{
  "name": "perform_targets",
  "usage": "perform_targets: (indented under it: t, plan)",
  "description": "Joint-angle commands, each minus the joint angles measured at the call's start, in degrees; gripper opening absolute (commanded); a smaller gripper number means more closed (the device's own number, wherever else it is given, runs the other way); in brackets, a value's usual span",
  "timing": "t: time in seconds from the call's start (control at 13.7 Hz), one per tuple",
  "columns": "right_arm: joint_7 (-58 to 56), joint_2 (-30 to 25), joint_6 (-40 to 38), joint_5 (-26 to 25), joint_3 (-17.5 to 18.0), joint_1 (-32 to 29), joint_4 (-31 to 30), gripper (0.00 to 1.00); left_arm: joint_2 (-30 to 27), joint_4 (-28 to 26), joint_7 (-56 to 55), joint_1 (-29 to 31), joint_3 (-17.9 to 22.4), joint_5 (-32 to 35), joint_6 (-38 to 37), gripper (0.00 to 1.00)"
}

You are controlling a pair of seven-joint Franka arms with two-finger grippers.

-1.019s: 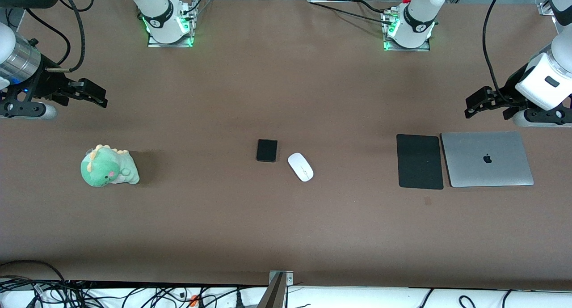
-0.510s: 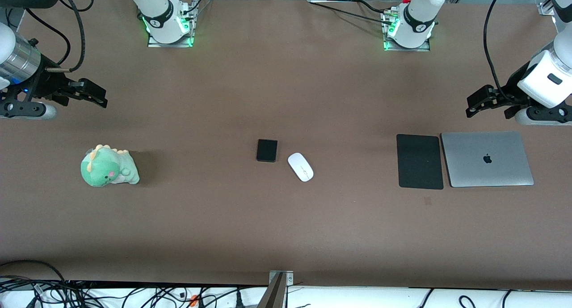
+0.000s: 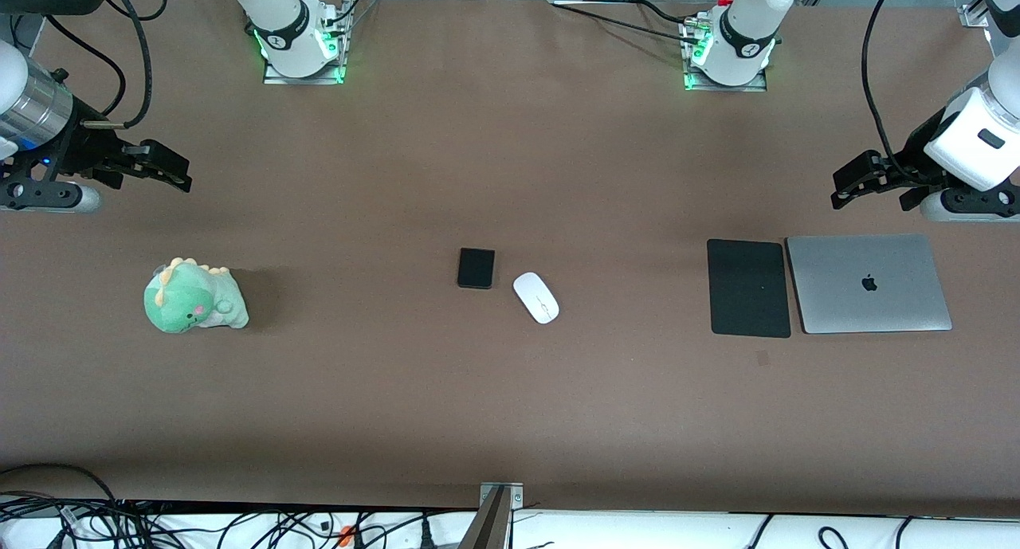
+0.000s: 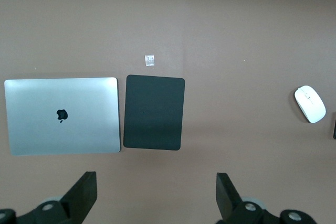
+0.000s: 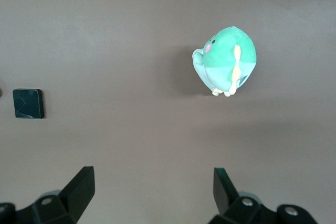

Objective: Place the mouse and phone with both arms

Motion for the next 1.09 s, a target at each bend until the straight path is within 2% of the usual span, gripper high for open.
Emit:
perform_targets:
  t: [0.0,1.02]
  plan:
    - [0.56,-0.93,-0.53,0.27,0.27,-0.12,-0.54,1.00,-0.31,0.19,-0.57,0.46,-0.55,0.48,0.02,1.00]
    - [0.56,-0.93,-0.53,0.27,0.36,-0.12,-0.72,1.00,-0.31,-0.07,-1.98,0.29,-1.08,0.48,-0.34,1.00]
